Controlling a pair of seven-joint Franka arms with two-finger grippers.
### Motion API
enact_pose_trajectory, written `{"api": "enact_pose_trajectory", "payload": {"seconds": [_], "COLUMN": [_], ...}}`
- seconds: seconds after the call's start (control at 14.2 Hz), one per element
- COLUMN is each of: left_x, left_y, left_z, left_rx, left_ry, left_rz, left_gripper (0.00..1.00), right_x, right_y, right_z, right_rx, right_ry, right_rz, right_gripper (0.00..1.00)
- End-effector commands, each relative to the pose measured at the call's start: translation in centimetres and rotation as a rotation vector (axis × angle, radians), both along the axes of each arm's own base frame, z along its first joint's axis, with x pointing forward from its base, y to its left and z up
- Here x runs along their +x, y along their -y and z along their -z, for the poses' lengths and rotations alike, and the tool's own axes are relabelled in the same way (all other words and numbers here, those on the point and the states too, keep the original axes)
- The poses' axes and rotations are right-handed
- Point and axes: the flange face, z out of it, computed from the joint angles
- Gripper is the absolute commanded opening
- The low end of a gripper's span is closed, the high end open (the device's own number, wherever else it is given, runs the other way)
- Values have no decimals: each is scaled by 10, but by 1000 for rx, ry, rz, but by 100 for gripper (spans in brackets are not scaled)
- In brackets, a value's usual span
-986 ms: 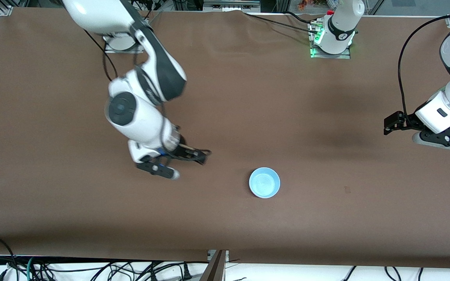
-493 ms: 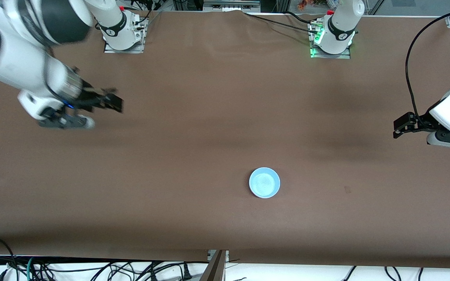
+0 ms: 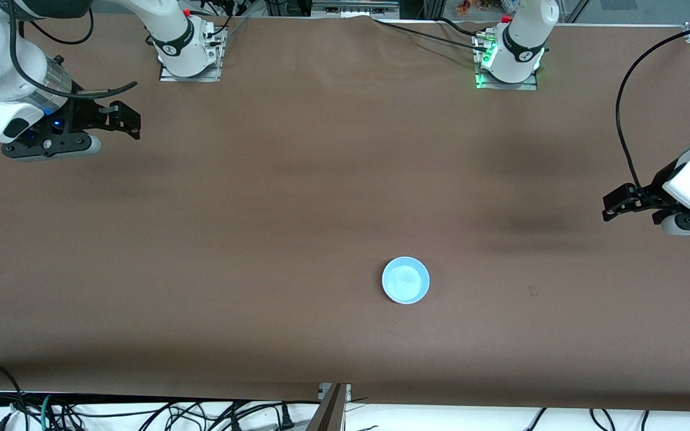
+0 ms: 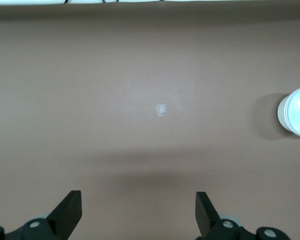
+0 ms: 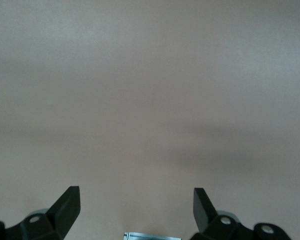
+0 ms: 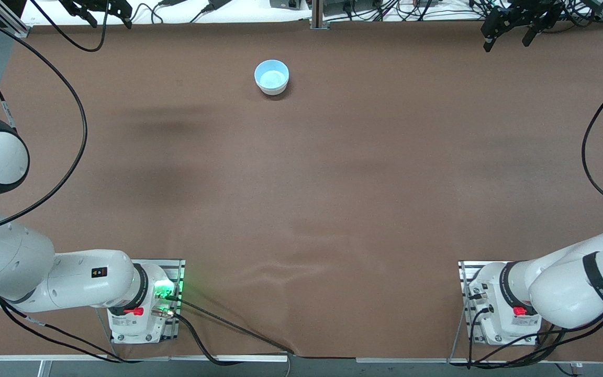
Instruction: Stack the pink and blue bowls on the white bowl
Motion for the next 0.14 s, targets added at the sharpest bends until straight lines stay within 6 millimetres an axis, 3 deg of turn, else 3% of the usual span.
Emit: {"api": "enact_pose_trajectory", "payload": {"seconds": [0.0,0.07], "left_x": [1,1], "left_y": [1,2], "left_z": [-4,-3], "left_rx": [-27,-28], "left_ry": [-24,-30], "left_rz": [-86,-99], "left_gripper": [100,100], "right_x": [5,4], "right_y": [-2,-2], "right_z": [-10,-10], "right_rx": [-13,-15], "right_ry": [26,25], "right_rz": [-30,-30], "right_gripper": [100,100]}}
